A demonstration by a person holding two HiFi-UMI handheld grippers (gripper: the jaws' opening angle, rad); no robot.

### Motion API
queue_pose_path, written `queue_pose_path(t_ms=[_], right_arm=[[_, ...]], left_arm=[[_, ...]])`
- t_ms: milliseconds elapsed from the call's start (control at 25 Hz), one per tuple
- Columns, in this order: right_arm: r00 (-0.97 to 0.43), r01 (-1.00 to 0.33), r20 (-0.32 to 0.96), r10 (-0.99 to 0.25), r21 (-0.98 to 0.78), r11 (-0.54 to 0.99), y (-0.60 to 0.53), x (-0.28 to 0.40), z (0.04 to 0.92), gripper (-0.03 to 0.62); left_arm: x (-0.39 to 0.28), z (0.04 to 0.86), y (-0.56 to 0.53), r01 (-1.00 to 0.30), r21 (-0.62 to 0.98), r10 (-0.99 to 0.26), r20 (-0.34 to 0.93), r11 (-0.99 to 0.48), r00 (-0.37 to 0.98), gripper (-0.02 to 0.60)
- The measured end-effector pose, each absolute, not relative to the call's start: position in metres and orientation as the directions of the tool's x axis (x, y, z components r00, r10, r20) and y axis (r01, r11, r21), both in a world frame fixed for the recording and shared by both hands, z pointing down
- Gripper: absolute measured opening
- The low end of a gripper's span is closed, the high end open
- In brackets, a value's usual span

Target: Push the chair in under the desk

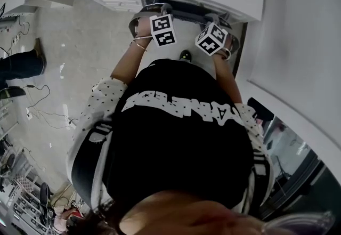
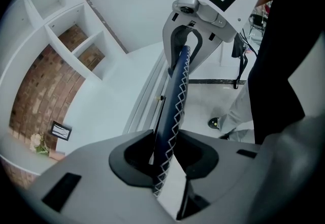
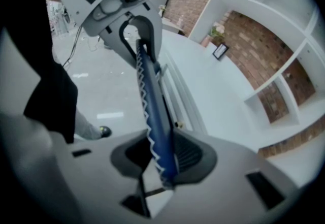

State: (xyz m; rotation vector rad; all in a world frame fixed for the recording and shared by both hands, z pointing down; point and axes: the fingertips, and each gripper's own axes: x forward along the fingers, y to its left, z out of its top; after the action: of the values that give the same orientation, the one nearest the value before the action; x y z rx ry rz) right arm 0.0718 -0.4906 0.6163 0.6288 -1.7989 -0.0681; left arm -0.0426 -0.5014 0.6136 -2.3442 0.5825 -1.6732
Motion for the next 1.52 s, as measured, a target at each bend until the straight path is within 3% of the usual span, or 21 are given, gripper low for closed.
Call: queue_pose_path(t_ms=[400,560,840,1120,1280,1400,1520], right_arm=[[-0.212,-0.344,0.869,-0.448,0.363,0.866,-0.485,0.067,0.619,0.127],[-0.243,-0.367,0.86,-0.449,0.347,0.863,-0.481,0.067,0.62,0.174],[-0.392,-0.425,0.79,-0.472,0.3,0.854,-0.468,0.048,0.594,0.21],[-0.512,-0.579,0.645,-0.567,0.228,0.783,-0.479,0.052,0.549,0.21],[-0.592,-0.663,0.506,-0.627,0.137,0.736,-0.49,0.044,0.508,0.199],[-0.621,-0.692,0.42,-0.662,0.102,0.714,-0.495,0.039,0.485,0.113],[-0.664,-0.684,0.354,-0.658,0.066,0.726,-0.493,0.032,0.467,0.055]], left_arm=[[-0.047,0.614,-0.5,-0.237,-0.388,-0.447,0.841,-0.891,0.305,0.186],[-0.049,0.613,-0.496,-0.277,-0.399,-0.474,0.824,-0.874,0.309,0.195],[-0.06,0.593,-0.491,-0.466,-0.367,-0.55,0.756,-0.805,0.356,0.207],[-0.068,0.541,-0.483,-0.654,-0.265,-0.641,0.628,-0.709,0.44,0.204],[-0.075,0.501,-0.484,-0.735,-0.205,-0.704,0.532,-0.647,0.471,0.135],[-0.08,0.475,-0.483,-0.755,-0.223,-0.744,0.477,-0.617,0.468,0.047],[-0.081,0.455,-0.48,-0.761,-0.229,-0.761,0.443,-0.607,0.474,0.035]])
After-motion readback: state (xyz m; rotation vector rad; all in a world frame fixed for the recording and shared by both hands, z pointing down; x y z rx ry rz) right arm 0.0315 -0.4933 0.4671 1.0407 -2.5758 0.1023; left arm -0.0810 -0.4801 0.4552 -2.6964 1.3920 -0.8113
